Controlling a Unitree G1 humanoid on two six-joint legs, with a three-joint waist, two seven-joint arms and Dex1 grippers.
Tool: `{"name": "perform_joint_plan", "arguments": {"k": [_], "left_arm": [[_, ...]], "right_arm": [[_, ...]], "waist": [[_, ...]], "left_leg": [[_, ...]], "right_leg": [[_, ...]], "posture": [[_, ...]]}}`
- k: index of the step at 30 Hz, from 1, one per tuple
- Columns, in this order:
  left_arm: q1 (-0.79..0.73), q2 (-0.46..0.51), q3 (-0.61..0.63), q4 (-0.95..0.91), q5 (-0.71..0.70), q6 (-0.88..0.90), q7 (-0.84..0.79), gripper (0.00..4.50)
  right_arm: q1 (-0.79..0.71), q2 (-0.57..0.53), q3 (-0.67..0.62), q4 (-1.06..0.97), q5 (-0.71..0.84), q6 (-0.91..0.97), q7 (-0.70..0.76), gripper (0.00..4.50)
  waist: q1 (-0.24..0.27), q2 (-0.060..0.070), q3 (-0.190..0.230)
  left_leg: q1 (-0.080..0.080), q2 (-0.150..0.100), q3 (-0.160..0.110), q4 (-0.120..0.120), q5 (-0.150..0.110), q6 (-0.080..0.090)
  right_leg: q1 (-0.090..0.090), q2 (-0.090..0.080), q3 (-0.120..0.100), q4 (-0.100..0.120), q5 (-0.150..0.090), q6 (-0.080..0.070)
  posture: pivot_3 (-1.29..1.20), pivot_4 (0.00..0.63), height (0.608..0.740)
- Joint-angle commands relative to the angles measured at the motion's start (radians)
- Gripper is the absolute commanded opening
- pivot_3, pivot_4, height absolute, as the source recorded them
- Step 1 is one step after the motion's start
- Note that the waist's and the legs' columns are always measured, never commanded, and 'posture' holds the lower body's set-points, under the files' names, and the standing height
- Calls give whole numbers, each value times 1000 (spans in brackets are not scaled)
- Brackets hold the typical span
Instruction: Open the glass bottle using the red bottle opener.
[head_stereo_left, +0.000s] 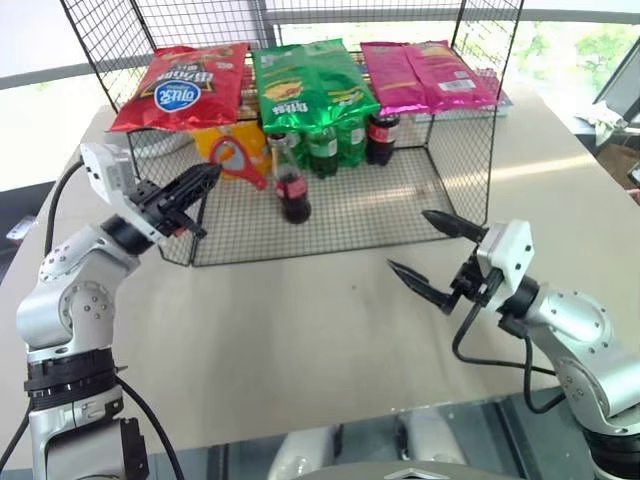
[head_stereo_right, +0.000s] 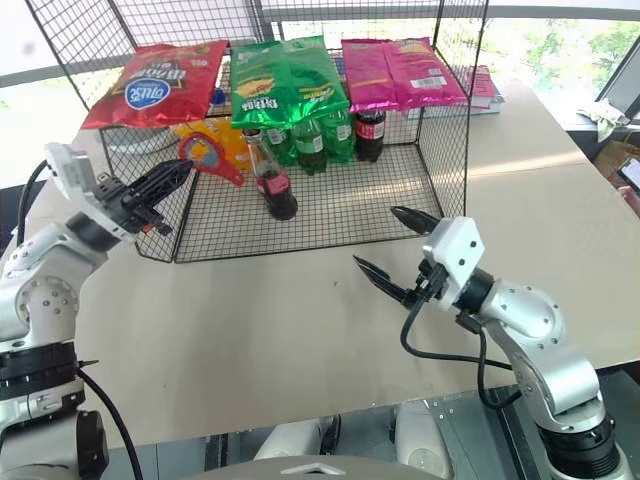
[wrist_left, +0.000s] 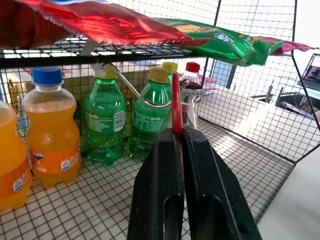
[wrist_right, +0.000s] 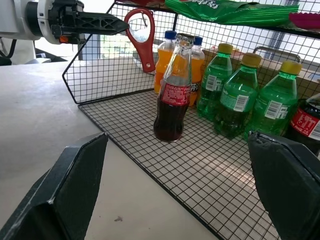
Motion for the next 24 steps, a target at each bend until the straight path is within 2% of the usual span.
{"name": "perform_joint_plan", "arguments": {"k": [1,5,9,16,18,20,24], "left_arm": [[-33,21,26,-31,-24,4,3,22],[-65,34,41,-13,-55,60,29,22],[-91,51,69,16,-143,228,104,22],[-57,62,88,-24,-184,278,86,22],[-29,61,101,-52,-239,324,64,22],[19,70,122,-88,-316,389,31,22],[152,105,157,-185,-516,542,-51,22]], "right_arm": [[-11,5,-4,-19,0,-12,-2,4500],[-12,6,-2,-16,-2,-15,-3,4500],[-13,8,1,-14,-4,-16,-3,4500],[-9,9,-3,-21,3,-6,-7,4500],[-17,14,-6,-25,23,14,-11,4500],[-28,20,-9,-39,91,71,-11,4500],[-95,23,-14,-64,360,283,-22,4500]], "waist": [[1,0,0],[0,0,0],[-3,0,0],[-4,0,0],[-5,0,0],[-8,0,0],[-18,0,0]], "left_leg": [[0,0,0,0,0,0],[-2,0,-1,1,0,0],[-2,0,-1,1,0,0],[-2,0,-1,1,0,0],[-2,0,-1,1,0,0],[-2,0,-1,1,0,0],[-5,0,0,1,0,0]], "right_leg": [[0,0,0,0,0,0],[-1,0,-1,0,0,0],[-2,0,-1,1,0,0],[-2,0,-1,1,0,0],[-2,0,0,1,0,0],[-2,0,0,1,0,0],[-6,0,1,2,0,0]], "posture": [[0,150,740],[0,150,740],[0,150,740],[0,150,740],[0,150,740],[0,150,740],[0,150,740]]}}
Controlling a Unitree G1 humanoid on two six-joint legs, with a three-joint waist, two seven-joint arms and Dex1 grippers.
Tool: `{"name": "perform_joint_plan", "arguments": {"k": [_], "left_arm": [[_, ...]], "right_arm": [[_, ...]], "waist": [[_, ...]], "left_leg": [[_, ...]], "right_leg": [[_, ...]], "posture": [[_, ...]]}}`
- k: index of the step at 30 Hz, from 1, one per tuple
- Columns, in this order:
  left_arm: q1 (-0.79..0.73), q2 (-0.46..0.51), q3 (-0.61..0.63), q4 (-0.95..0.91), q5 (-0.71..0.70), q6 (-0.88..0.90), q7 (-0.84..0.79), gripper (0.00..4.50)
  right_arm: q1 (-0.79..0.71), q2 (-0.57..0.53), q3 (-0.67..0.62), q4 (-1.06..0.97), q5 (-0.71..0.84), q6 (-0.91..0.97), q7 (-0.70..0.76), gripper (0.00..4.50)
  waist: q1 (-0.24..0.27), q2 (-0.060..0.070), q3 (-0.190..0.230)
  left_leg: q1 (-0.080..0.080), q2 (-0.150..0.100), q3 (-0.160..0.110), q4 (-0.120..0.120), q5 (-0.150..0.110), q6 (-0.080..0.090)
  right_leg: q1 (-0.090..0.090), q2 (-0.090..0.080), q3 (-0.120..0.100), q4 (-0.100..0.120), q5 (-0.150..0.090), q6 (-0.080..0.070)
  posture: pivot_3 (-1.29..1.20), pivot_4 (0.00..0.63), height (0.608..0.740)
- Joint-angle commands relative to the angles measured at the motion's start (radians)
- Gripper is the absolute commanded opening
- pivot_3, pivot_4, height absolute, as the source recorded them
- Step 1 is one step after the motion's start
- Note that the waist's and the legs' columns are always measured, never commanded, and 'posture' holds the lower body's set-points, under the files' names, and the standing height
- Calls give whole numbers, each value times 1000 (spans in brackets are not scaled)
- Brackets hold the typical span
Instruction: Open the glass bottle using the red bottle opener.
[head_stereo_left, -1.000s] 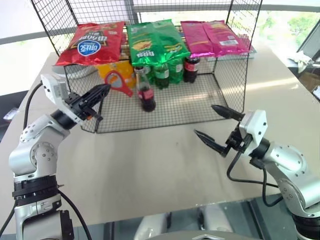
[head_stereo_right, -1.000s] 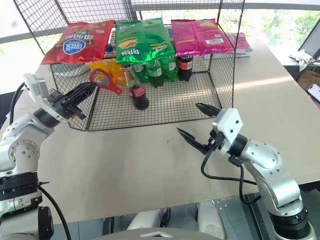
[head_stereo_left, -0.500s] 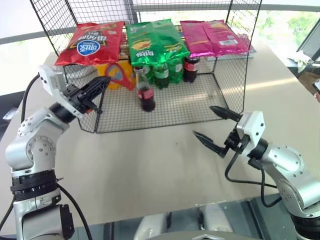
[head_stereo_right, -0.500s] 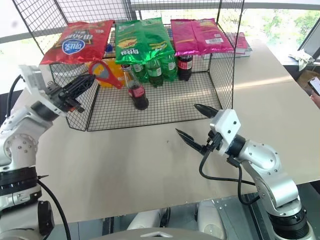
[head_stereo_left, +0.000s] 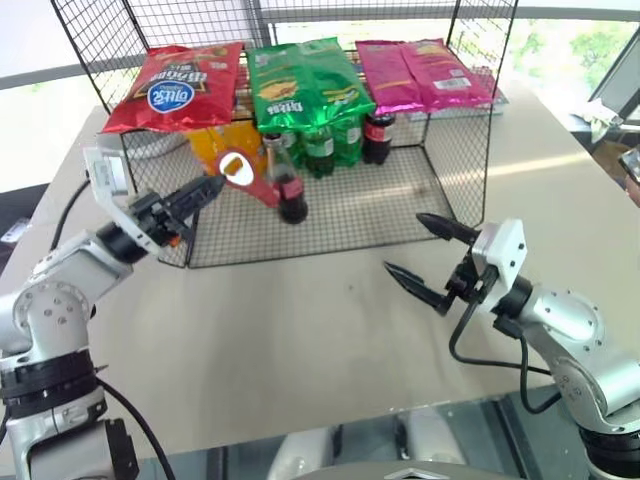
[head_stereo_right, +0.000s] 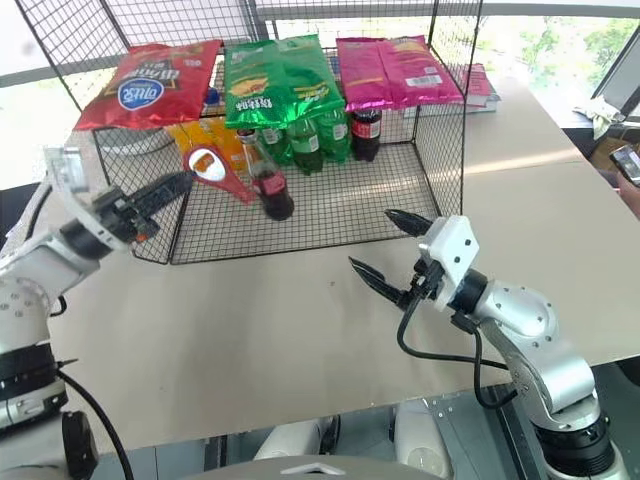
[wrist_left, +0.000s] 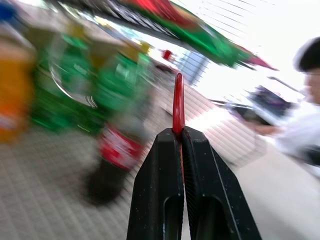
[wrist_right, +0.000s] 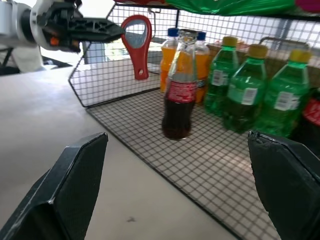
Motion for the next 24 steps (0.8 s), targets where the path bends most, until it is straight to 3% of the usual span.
{"name": "perform_joint_plan", "arguments": {"k": [1,10,24], "left_arm": [[44,25,46,-109,-178,97,-48,22],[40,-110,-53,-246,-274,59,89,22],[20,-107,-118,-330,-296,15,140,22]], "right_arm": [[-78,16,-22,-37,238,147,-14,4500],[-259,156,2,162,503,327,-85,4500],[-363,186,56,253,516,437,-27,4500]], "waist": [[-1,0,0],[8,-1,0],[-14,0,0]], "left_leg": [[0,0,-1,0,0,0],[-1,0,-1,2,0,0],[-1,-1,0,2,0,0]], "right_leg": [[0,0,0,0,0,0],[0,0,0,0,0,0],[0,0,-1,0,0,0]], "posture": [[0,150,740],[0,150,740],[0,150,740]]}}
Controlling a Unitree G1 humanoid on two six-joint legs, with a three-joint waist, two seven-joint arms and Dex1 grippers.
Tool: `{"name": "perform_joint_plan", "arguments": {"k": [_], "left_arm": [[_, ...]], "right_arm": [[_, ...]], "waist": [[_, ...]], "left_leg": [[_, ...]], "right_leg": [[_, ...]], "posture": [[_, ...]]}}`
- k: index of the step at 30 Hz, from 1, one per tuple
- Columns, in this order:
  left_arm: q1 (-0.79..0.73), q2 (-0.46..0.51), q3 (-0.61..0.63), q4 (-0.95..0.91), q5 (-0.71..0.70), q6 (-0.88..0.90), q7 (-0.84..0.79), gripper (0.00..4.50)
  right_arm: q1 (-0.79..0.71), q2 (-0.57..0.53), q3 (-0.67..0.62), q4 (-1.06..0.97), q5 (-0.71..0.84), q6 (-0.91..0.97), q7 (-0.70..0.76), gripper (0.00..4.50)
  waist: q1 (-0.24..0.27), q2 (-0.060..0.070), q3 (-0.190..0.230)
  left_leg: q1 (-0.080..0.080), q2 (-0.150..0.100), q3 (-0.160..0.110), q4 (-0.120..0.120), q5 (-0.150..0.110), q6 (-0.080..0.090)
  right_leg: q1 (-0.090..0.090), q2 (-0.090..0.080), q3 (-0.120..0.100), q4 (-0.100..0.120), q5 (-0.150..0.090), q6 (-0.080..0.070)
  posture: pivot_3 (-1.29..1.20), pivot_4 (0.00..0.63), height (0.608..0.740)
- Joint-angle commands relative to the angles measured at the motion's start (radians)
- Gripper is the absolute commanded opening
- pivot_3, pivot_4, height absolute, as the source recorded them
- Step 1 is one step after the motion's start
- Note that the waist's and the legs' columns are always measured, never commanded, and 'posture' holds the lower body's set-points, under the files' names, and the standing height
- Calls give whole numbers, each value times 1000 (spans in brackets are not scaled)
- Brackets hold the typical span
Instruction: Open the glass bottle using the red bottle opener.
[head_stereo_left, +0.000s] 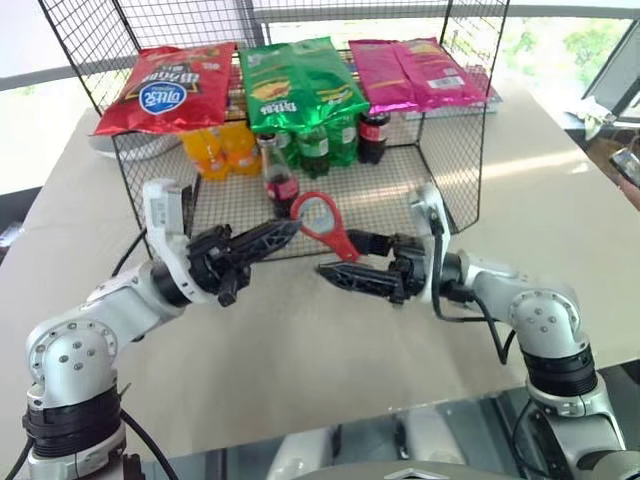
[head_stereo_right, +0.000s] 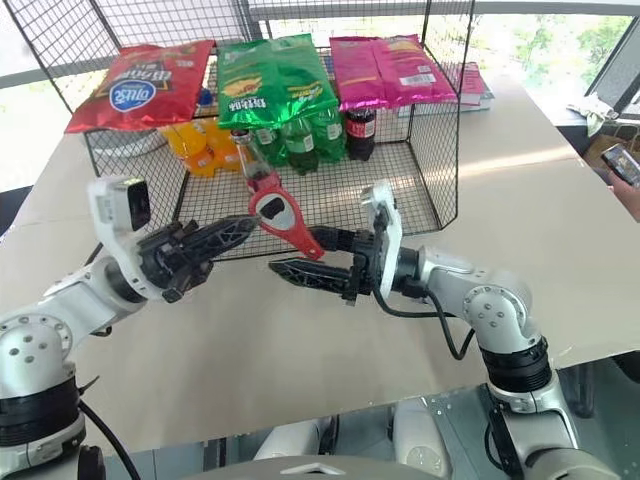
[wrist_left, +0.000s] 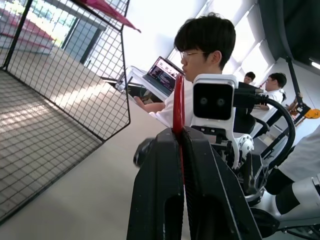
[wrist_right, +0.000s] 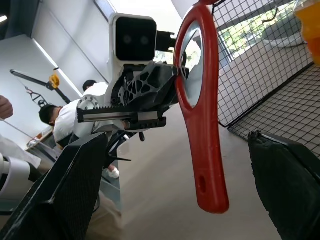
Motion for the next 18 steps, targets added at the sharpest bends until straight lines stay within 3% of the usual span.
{"name": "perform_joint_plan", "arguments": {"k": [1,12,15,17,18], "left_arm": [[-12,16,-7,-41,-27,-23,9,22],[-3,43,-36,-48,-12,-43,-11,22],[-4,47,-42,-51,-7,-47,-17,0],[-6,48,-45,-49,-10,-47,-18,0],[-5,51,-45,-50,-11,-46,-19,0]], "right_arm": [[-25,8,-4,-5,20,10,24,4500],[-41,20,-17,4,14,15,21,4500],[-41,20,-19,4,21,20,21,3827],[-42,27,-24,11,35,27,17,2719],[-42,29,-28,13,40,28,15,2457]], "waist": [[0,0,0],[-1,0,0],[-1,0,0],[0,0,0],[0,0,0]], "left_leg": [[0,0,0,0,0,0],[0,0,0,0,0,0],[0,0,0,0,0,0],[0,0,0,0,0,0],[0,0,0,0,0,0]], "right_leg": [[0,0,0,0,0,0],[0,0,0,0,0,0],[0,0,0,0,0,0],[0,0,0,0,0,0],[0,0,0,0,0,0]], "posture": [[0,150,740],[0,150,740],[0,150,740],[0,150,740],[0,150,740]]}}
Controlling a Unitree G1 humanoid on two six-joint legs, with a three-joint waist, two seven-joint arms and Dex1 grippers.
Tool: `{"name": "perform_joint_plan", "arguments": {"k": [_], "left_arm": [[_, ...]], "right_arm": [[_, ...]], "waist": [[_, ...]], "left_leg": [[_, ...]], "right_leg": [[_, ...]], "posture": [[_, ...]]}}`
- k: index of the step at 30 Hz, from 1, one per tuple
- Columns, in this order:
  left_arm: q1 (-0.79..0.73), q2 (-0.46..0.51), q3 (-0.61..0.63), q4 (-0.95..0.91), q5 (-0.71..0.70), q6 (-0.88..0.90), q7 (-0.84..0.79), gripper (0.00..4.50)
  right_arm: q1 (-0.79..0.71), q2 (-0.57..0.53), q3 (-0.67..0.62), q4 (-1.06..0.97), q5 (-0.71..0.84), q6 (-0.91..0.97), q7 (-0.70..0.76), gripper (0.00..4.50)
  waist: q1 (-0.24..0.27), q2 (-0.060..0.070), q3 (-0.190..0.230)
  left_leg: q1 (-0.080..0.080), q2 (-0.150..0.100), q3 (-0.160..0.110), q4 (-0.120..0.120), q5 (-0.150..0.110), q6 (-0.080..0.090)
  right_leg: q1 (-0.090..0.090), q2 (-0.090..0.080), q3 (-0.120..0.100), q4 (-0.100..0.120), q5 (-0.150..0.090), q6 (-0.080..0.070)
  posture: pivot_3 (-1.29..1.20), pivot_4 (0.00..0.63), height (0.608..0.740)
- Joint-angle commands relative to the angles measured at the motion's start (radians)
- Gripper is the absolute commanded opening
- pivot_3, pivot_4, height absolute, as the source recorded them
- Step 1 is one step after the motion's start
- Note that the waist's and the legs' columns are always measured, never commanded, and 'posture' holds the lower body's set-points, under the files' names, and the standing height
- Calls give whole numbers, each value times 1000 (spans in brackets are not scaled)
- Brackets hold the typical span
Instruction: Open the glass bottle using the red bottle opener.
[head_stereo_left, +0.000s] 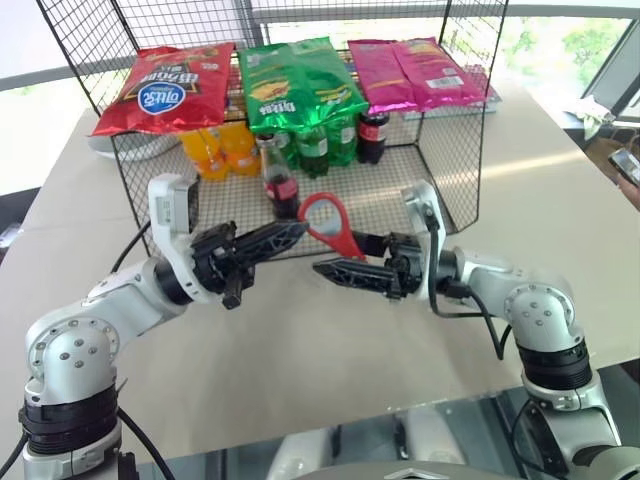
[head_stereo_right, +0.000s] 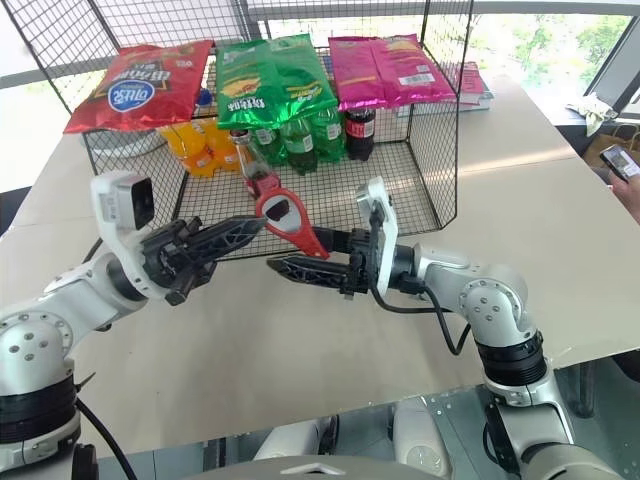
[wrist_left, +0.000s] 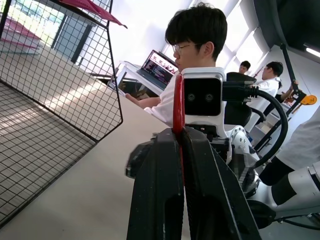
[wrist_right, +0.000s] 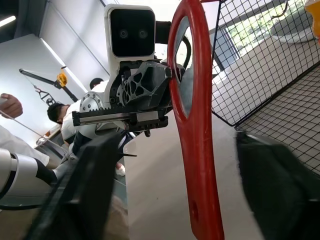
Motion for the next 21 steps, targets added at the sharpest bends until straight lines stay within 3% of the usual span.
{"name": "perform_joint_plan", "arguments": {"k": [1,5,10,15,21], "left_arm": [[-2,18,0,-31,-13,-17,-13,0],[6,33,-3,-30,7,-21,-34,0],[29,49,-9,-37,36,-41,-73,0],[61,35,35,-7,20,-59,-37,1766],[143,32,112,78,238,-211,-19,4441]], "right_arm": [[-22,13,-29,-12,41,7,1,1915],[-21,12,-41,-11,53,17,1,121],[-17,4,-43,-17,62,31,3,31],[7,-12,-40,-30,52,34,8,0],[82,-37,-89,-15,24,-3,-15,0]], "waist": [[0,0,0],[0,0,0],[0,0,0],[0,0,0],[2,0,0]], "left_leg": [[0,0,0,0,0,0],[0,0,0,0,0,0],[0,0,0,0,0,0],[0,0,0,0,0,0],[0,0,0,-1,0,0]], "right_leg": [[0,0,0,0,0,0],[0,0,0,0,0,0],[0,0,0,0,0,0],[0,0,0,0,0,0],[-1,0,0,0,0,0]], "posture": [[0,150,740],[0,150,740],[0,150,740],[0,150,740],[0,150,740]]}}
